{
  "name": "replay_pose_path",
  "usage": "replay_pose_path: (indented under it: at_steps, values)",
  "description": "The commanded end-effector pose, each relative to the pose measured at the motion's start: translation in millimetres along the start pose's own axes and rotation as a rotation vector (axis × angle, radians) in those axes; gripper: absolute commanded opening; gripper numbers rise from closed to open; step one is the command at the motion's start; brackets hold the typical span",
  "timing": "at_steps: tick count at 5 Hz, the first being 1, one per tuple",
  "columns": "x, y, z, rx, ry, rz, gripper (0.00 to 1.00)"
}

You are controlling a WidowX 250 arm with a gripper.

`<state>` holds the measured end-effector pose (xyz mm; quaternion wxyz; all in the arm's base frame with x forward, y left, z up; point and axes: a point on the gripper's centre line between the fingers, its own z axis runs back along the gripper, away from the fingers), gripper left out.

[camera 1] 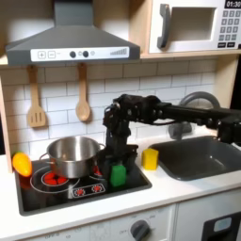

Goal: Reach green block

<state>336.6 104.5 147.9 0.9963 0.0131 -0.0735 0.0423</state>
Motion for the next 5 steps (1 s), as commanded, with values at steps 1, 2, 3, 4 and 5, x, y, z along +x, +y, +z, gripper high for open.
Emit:
replay_pose_path:
  at_steps: [1,2,3,4,5]
  values:
    - [2.0,-1.9,-14.2,0.001,0.038,0.001,1.0]
    - [3.6,0.8,-16.4,0.011,0.043,0.012,1.0]
    - [4.9,-1.1,-15.0,-0.001,0.031,-0.009,1.0]
    - [6.5,0.2,-13.0,0.012,0.026,-0.016,1.0]
    - [6.3,0.1,-13.0,0.011,0.028,-0.016,1.0]
